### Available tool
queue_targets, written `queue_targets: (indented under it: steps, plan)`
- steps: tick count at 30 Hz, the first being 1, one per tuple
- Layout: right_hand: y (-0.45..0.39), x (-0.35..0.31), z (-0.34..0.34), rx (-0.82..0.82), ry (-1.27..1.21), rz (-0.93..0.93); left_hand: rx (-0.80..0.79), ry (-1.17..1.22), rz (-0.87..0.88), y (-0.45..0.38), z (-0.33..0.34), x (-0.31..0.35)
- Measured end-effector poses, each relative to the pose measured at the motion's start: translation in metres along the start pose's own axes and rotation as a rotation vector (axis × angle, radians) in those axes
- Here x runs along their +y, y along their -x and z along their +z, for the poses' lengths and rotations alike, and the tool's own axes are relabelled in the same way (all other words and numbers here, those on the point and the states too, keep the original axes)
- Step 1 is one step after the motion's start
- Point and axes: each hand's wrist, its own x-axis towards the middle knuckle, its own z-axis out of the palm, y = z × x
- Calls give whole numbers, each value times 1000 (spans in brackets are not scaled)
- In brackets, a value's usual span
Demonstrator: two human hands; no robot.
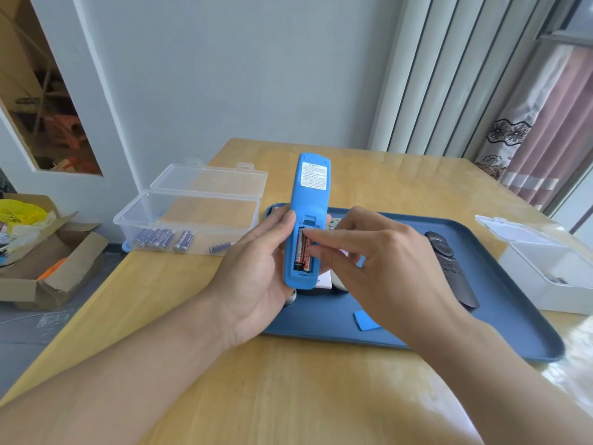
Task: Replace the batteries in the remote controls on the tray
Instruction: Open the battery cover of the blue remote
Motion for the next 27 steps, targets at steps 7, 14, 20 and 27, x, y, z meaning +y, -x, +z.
queue_targets:
  steps: [7, 14, 20, 27]
  plan:
    - [0, -3, 6, 32, 78, -11, -16, 21, 16, -1, 0, 0]
    - [1, -10, 14, 127, 93, 37, 32, -171, 75, 0, 2, -1]
    - [2, -9, 15, 175, -47, 74, -8, -196, 117, 0, 2, -2]
    - [0, -11, 8, 134, -84, 154, -23, -300, 101, -4, -6, -4]
